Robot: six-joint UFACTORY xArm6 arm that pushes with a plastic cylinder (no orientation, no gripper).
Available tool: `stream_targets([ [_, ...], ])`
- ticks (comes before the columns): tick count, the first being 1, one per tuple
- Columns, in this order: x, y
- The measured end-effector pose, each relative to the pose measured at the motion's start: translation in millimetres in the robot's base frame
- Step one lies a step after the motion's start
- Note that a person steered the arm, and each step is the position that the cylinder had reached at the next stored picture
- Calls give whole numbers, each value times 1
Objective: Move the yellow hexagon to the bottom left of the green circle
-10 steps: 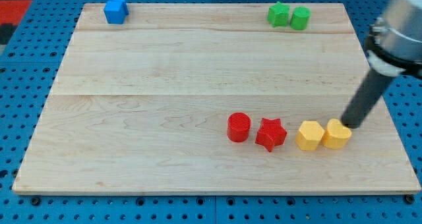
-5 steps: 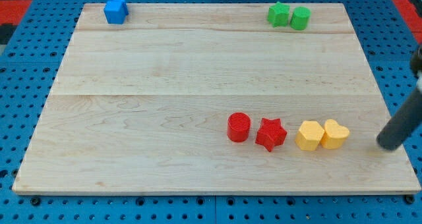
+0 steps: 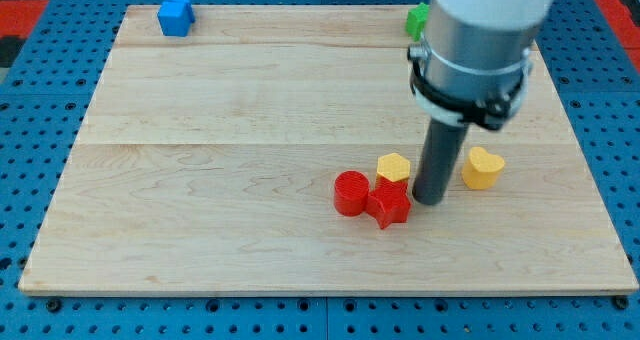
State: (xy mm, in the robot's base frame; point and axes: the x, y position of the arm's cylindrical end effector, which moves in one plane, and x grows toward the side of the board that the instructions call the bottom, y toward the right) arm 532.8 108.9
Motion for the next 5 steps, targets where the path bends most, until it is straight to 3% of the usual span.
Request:
stream_targets([
  [1,48,-27],
  [2,21,-92],
  [5,-34,-63],
])
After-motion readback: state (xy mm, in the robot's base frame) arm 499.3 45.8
